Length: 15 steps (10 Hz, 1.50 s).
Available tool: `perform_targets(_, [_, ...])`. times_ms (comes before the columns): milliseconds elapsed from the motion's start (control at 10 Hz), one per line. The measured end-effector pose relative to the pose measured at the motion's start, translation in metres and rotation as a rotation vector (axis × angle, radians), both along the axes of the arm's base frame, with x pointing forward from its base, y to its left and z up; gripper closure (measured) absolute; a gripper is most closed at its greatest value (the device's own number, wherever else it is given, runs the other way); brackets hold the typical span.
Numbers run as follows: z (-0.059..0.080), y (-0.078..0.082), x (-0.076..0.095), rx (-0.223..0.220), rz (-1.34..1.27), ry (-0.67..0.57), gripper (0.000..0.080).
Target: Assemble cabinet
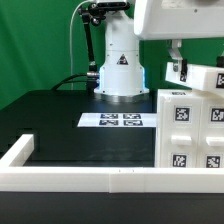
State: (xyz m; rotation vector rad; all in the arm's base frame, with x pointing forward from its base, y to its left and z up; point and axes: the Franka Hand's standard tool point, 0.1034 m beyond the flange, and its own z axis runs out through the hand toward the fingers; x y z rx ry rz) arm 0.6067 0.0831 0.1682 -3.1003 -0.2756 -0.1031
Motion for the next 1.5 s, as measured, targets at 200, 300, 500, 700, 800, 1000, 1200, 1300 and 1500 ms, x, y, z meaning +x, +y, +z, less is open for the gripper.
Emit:
perform_targets(200, [-0.0006,0.0006,-0.0002,0.018,-0.257,0.009,0.0246])
perform_targets(300, [-0.0018,0.0013,-0.0007,0.033,-0.390,0.017,0.0246])
perform_targets(500, [-0.0019,0.0018,-0.0008,0.044,-0.528,0.023,0.0246])
perform_targets(700, [-0.0019,0.0018,-0.0007,0.056,-0.709,0.030,0.0246])
perform_targets(800, [-0.0019,0.0021,0.0004,0.067,-0.797,0.027,0.0246])
perform_targets(1000, [-0.0012,0.0058,0.0032,0.098,-1.037,0.011,0.0246])
perform_targets(1200, [-0.0017,0.0061,0.0056,0.120,-1.170,0.006,0.0246])
perform_targets(1300, [-0.0016,0.0055,0.0068,0.131,-1.238,0.011,0.0246])
perform_targets(1500, [-0.0015,0.0050,0.0076,0.151,-1.356,0.021,0.0246])
